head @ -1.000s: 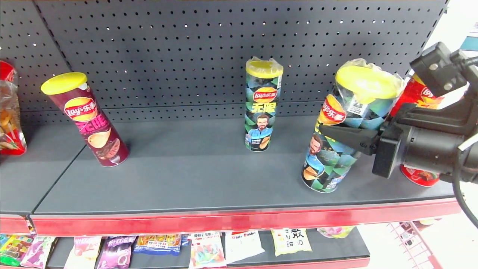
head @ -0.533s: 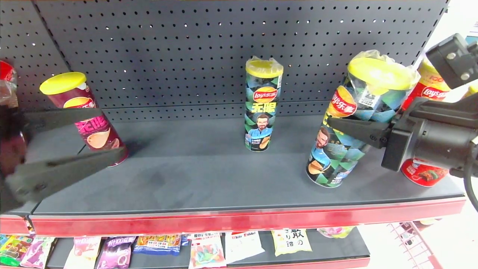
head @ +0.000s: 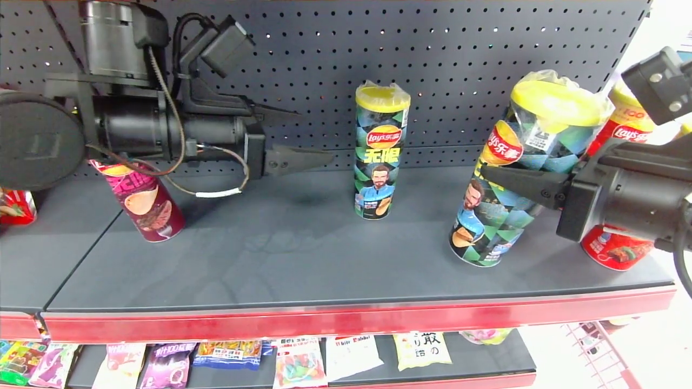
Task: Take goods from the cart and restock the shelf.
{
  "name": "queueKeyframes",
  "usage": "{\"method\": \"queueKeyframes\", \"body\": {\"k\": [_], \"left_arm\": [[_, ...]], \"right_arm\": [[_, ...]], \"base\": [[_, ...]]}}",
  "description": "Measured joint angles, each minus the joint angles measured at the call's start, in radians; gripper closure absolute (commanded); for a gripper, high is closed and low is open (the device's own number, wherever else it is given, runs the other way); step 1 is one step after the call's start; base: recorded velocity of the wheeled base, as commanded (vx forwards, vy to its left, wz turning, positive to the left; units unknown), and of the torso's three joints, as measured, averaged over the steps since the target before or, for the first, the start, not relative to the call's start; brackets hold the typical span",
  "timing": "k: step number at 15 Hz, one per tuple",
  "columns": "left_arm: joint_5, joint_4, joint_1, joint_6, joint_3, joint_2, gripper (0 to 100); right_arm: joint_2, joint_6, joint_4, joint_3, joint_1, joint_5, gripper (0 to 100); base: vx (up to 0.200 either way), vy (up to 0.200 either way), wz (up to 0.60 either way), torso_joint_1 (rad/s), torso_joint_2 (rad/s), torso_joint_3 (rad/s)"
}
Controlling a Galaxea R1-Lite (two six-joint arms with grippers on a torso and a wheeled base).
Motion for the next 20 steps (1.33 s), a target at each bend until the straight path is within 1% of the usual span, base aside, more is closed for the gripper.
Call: {"method": "queueKeyframes", "body": {"k": [1,6,9,13,14,16,20], "left_arm": [[0.004,0.001,-0.003,0.006,-0.037,0.040,0],[0.007,0.000,-0.041,0.007,-0.186,0.176,0],[0.014,0.001,-0.057,0.006,-0.228,0.226,0],[0.022,0.002,-0.070,0.000,-0.317,0.284,0],[0.022,0.002,-0.078,-0.004,-0.331,0.293,0],[0.027,0.002,-0.107,-0.050,-0.350,0.306,0],[0.046,0.002,-0.124,-0.056,-0.384,0.330,0]], "right_arm": [[0.000,0.000,0.000,0.000,-0.003,0.000,100],[0.000,0.000,0.000,-0.001,-0.011,-0.001,100],[0.000,0.000,0.000,0.000,-0.015,-0.001,100],[0.000,0.000,0.000,0.002,-0.024,-0.001,100],[0.000,0.000,0.000,0.002,-0.026,-0.001,100],[0.000,0.000,0.000,0.003,-0.026,-0.001,100],[-0.003,0.000,0.000,0.004,-0.026,-0.001,100]], "base": [[0.000,0.000,0.00,0.000,0.00,0.000],[0.000,0.000,0.00,0.000,0.00,0.000],[0.000,0.000,0.00,0.000,0.00,0.000],[0.000,0.000,0.00,0.000,0.00,0.000],[0.000,0.000,0.00,0.000,0.00,0.000],[0.000,0.000,0.00,0.000,0.00,0.000],[0.000,0.000,0.00,0.000,0.00,0.000]]}}
